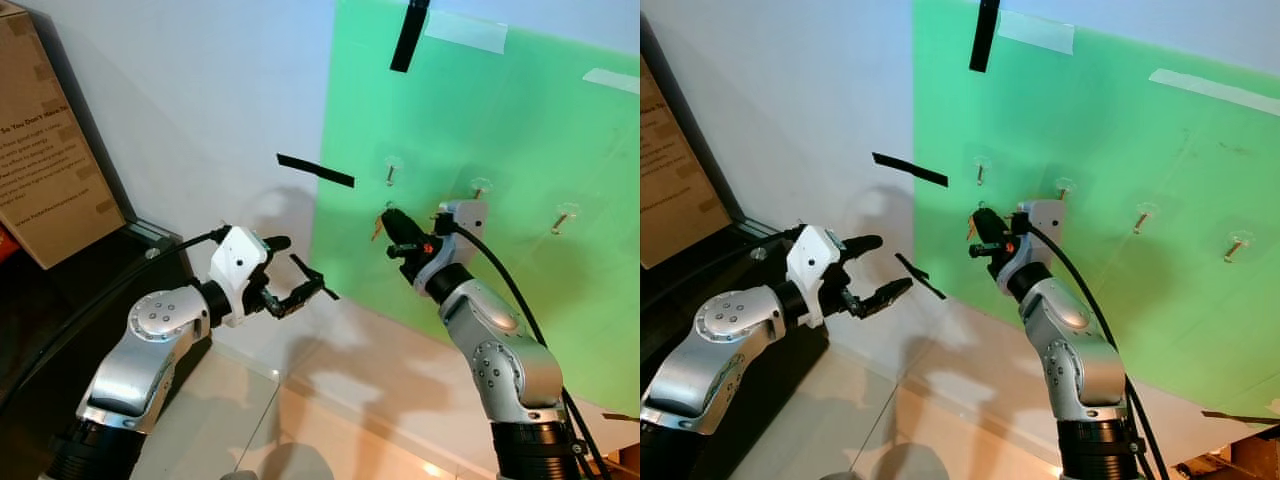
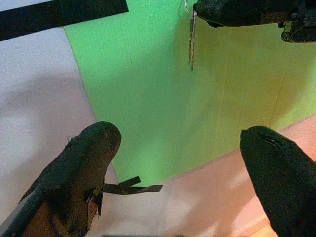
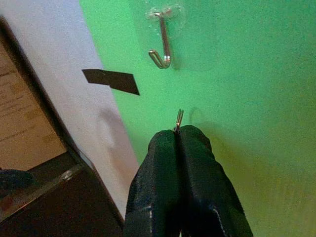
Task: Hang keys on a hook
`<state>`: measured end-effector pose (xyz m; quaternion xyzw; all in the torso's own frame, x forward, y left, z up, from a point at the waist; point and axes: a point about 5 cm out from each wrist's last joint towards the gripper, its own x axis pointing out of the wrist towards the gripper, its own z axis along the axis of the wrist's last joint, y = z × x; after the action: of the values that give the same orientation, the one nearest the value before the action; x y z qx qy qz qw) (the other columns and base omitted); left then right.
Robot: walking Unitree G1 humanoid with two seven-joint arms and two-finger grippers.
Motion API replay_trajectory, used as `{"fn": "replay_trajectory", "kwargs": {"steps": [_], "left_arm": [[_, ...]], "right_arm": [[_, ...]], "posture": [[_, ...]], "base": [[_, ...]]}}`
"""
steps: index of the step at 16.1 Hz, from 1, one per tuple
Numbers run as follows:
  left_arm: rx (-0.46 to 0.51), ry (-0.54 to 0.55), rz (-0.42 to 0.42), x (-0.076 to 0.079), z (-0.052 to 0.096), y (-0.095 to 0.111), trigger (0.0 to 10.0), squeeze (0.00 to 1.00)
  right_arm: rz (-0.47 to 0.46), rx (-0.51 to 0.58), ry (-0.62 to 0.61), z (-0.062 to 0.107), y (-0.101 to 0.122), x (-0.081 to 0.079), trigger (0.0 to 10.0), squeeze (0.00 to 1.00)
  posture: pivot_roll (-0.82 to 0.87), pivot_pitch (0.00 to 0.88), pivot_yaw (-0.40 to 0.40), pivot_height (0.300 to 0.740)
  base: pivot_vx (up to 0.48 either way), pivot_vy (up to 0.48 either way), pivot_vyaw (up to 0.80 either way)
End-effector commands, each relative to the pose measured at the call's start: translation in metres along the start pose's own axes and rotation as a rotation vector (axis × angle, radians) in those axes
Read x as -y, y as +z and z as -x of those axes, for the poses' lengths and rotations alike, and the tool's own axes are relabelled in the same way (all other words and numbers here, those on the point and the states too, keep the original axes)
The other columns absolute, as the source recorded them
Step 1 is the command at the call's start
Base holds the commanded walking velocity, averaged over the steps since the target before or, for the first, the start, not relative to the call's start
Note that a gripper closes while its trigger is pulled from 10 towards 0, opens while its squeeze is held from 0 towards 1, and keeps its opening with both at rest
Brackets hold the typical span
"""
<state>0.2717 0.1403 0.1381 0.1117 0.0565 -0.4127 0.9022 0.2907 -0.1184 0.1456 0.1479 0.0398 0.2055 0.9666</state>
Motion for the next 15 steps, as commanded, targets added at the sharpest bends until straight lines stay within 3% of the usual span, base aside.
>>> {"fn": "replay_trajectory", "kwargs": {"steps": [1,6,8,15], "left_arm": [[0.011,-0.024,-0.016,0.003,-0.001,0.005,10.0,0.00],[0.017,-0.036,-0.016,0.003,-0.001,0.006,10.0,0.00],[0.072,-0.067,0.014,0.007,-0.001,0.012,10.0,0.00],[0.069,-0.075,0.021,0.008,0.000,0.012,10.0,0.00]], "right_arm": [[0.003,0.006,0.016,0.002,0.002,-0.001,10.0,0.00],[-0.009,0.122,0.133,0.003,0.020,-0.015,10.0,0.00],[-0.009,0.167,0.152,0.003,0.026,-0.018,10.0,0.00],[-0.024,0.178,0.043,-0.002,0.025,-0.005,10.0,0.00]], "posture": [[0.01,0.000,-0.052,0.740],[0.01,0.000,-0.049,0.740],[0.01,0.000,-0.049,0.740],[0.01,0.000,-0.051,0.740]], "base": [[0.000,0.000,0.00],[0.000,0.000,0.00],[0.000,0.000,0.00],[0.000,0.000,0.00]]}}
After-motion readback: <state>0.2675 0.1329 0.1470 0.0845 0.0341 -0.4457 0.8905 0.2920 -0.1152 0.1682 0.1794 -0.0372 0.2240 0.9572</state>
